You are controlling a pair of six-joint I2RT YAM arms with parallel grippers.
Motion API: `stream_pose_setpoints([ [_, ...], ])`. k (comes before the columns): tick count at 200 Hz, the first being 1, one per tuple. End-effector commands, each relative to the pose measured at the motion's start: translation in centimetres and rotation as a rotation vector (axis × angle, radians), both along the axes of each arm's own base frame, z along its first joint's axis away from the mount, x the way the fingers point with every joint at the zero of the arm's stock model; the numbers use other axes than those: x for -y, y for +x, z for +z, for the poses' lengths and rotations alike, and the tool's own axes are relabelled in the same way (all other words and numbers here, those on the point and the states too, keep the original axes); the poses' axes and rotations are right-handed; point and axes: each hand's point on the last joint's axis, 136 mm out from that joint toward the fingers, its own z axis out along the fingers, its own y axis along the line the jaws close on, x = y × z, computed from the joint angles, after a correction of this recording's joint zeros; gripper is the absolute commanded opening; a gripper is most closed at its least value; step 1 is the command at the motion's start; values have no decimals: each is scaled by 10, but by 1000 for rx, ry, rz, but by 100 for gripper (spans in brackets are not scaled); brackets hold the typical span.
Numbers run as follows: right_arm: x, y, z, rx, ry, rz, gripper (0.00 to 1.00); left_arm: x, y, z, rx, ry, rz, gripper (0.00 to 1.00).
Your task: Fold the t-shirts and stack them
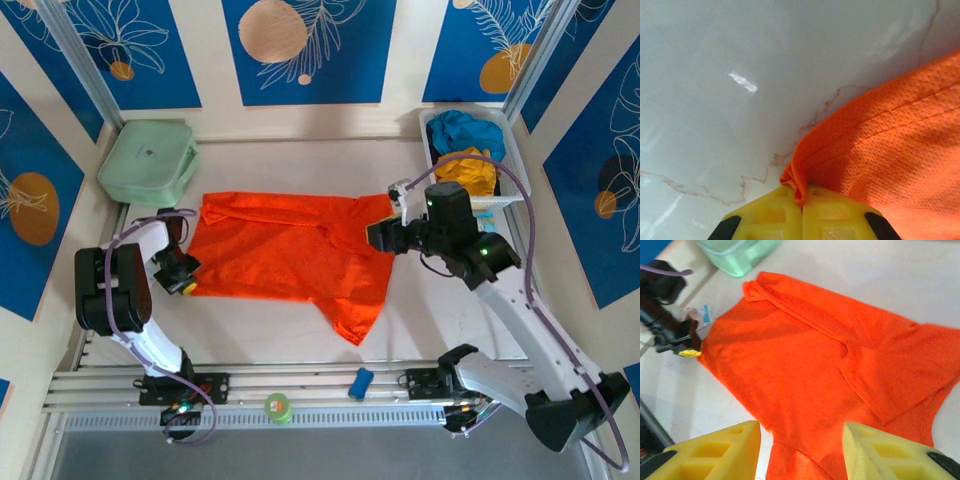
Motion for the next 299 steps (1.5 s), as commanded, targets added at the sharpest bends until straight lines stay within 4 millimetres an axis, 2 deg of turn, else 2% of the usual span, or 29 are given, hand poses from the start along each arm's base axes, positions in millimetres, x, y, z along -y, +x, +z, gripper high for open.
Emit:
stream_pose_setpoints([
  [1, -8, -17, 12, 58, -56, 140, 48, 20, 67, -22, 240, -119, -41, 0],
  [18, -12, -36, -3, 65, -177, 271, 50, 21, 72, -15, 264, -125, -46, 0],
  [39, -14, -48, -25, 102, -375, 368, 53, 22, 72, -7, 286, -127, -52, 0],
  [47, -14, -59, -38, 98, -449, 444, 55, 23, 71, -5, 291, -132, -55, 0],
  [64, -11, -70, -67, 162, -657, 551, 56, 26, 71, 0, 308, -147, -61, 0],
  [87, -10, -104, -110, 180, -820, 806, 56, 30, 71, 6, 332, -166, -67, 0],
  [119, -11, -132, -161, 102, -881, 999, 56, 34, 76, 16, 372, -193, -73, 0],
  [160, -25, -149, -210, 26, -919, 1095, 55, 37, 80, 30, 412, -205, -89, 0],
  [228, -40, -148, -251, -70, -979, 1088, 51, 35, 75, 35, 424, -188, -133, 0],
  [274, -38, -163, -279, -118, -1042, 1140, 50, 34, 72, 42, 430, -174, -144, 0],
  [299, -38, -153, -286, -105, -1083, 1103, 48, 32, 70, 49, 442, -161, -143, 0],
])
